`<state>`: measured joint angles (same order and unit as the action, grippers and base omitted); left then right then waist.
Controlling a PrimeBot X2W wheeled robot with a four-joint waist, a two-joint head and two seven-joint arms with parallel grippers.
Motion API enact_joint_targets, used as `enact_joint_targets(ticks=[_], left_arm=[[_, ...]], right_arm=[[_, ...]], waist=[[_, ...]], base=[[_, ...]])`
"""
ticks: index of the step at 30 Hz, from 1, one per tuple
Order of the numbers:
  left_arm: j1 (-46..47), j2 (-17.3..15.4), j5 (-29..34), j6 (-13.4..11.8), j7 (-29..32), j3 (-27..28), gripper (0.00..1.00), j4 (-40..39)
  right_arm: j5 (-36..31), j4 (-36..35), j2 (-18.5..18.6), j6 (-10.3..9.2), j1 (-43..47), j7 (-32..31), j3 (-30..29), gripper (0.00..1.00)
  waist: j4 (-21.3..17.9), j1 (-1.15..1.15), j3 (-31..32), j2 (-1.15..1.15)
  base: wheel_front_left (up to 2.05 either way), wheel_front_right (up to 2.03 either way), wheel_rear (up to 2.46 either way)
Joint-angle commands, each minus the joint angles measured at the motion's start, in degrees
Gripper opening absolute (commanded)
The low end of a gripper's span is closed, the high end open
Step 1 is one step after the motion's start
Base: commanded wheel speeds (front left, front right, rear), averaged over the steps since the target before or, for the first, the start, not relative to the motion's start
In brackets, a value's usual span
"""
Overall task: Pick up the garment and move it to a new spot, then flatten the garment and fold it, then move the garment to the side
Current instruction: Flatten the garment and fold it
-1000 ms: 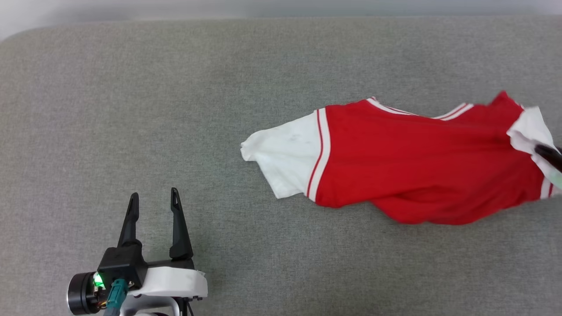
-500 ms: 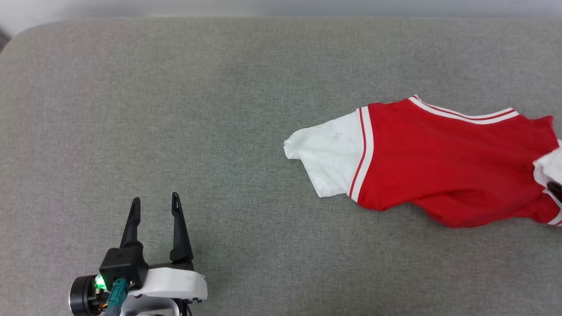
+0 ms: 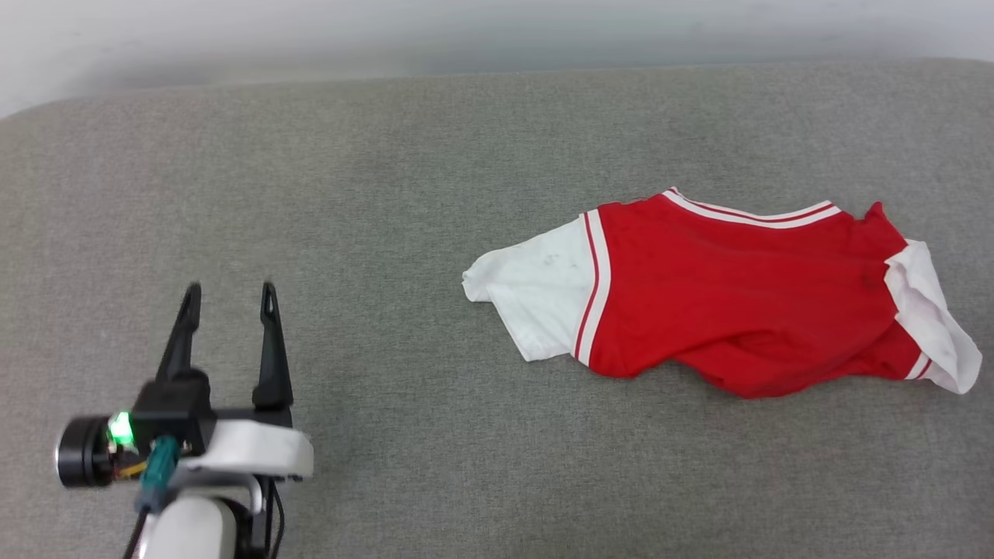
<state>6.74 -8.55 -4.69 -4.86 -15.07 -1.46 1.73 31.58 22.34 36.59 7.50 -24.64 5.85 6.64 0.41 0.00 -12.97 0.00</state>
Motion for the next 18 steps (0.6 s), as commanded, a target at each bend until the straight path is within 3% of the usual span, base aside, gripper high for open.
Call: enact_joint_targets(ticks=[1,11,15,16,18], left_arm=[[1.90,-1.05,0.49,0.77,-0.10,-0.13,1.00,1.00],[19.57,-7.29,0.14,8.92,10.88,-3.93,1.00,6.82],[24.71,-9.03,-0.74,10.79,16.16,-6.12,1.00,8.60],[28.35,-10.17,-1.79,11.64,19.88,-8.34,1.00,9.53],[29.89,-10.80,-2.60,11.89,21.93,-9.55,1.00,10.26]], right_arm=[[-2.67,-1.54,-1.91,-0.02,1.41,1.26,-1.85,1.00],[-22.72,-17.70,-18.54,-0.02,10.11,6.66,-13.28,1.00],[-25.41,-21.37,-22.44,-0.03,12.26,7.54,-14.88,1.00],[-26.47,-23.42,-24.67,-0.03,13.79,8.03,-15.33,1.00],[-26.97,-24.24,-25.54,-0.02,14.43,8.21,-15.31,1.00]], waist=[[-0.38,0.00,0.10,0.00],[-1.78,0.00,-0.92,0.00],[-2.11,0.00,-1.63,0.00],[-2.31,0.00,-2.16,0.00],[-2.50,0.00,-2.45,0.00]], base=[[0.00,0.00,0.00],[0.00,0.00,0.00],[0.00,0.00,0.00],[0.00,0.00,0.00],[0.00,0.00,0.00]])
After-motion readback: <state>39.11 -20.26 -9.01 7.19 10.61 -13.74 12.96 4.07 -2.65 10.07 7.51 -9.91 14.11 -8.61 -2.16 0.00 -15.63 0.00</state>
